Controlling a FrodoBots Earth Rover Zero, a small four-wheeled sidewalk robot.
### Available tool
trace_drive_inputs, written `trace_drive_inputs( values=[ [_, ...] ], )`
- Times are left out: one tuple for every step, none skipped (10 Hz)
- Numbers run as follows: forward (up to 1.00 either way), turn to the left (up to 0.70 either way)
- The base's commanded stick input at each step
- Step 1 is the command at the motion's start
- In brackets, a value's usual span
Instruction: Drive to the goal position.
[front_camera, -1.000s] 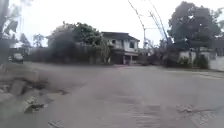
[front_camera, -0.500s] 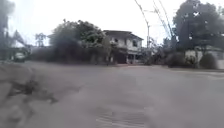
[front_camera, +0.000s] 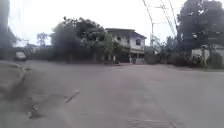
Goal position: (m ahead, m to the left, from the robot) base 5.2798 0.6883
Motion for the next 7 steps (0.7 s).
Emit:
trace_drive_inputs(
  values=[
    [1.00, 0.36],
    [1.00, 0.36],
    [1.00, 0.35],
    [1.00, 0.26],
    [1.00, 0.04],
    [1.00, 0.00],
    [1.00, 0.00]
  ],
)
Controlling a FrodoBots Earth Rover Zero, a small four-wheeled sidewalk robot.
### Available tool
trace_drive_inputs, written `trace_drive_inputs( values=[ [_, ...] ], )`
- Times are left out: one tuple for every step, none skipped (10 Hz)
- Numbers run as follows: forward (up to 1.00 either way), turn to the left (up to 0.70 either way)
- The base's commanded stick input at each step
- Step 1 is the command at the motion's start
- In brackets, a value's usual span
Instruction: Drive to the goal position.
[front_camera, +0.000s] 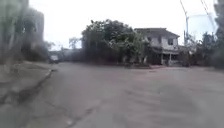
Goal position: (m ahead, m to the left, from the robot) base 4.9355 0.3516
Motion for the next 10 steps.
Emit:
trace_drive_inputs(
  values=[
    [1.00, 0.00],
    [1.00, 0.00],
    [1.00, 0.00],
    [1.00, 0.00],
    [1.00, 0.00],
    [1.00, 0.00],
    [1.00, 0.00],
    [1.00, 0.00],
    [1.00, 0.00],
    [1.00, 0.00]
  ],
)
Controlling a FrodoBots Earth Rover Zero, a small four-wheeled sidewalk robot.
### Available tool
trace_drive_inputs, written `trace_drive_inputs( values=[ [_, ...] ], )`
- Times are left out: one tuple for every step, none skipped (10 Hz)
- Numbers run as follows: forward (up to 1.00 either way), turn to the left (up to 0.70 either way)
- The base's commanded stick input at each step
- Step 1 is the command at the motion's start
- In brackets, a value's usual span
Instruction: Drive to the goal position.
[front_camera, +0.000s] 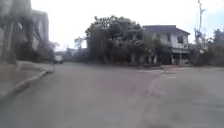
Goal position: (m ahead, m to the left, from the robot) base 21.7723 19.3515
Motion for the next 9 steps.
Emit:
trace_drive_inputs(
  values=[
    [1.00, 0.00],
    [1.00, 0.00],
    [1.00, 0.00],
    [1.00, 0.02],
    [1.00, 0.36],
    [1.00, 0.36],
    [1.00, 0.36],
    [1.00, 0.19],
    [1.00, 0.05]
  ],
)
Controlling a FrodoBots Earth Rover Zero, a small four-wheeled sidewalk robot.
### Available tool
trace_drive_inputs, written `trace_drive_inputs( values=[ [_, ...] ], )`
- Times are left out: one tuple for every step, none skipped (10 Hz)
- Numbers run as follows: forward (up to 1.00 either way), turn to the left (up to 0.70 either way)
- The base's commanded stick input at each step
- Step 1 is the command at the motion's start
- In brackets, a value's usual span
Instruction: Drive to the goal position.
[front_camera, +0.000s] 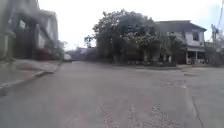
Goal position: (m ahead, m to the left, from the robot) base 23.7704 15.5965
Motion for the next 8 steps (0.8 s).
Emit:
trace_drive_inputs(
  values=[
    [1.00, 0.02],
    [1.00, 0.01],
    [1.00, 0.00],
    [1.00, 0.00],
    [1.00, 0.00],
    [1.00, 0.00],
    [1.00, 0.00],
    [1.00, 0.00]
  ],
)
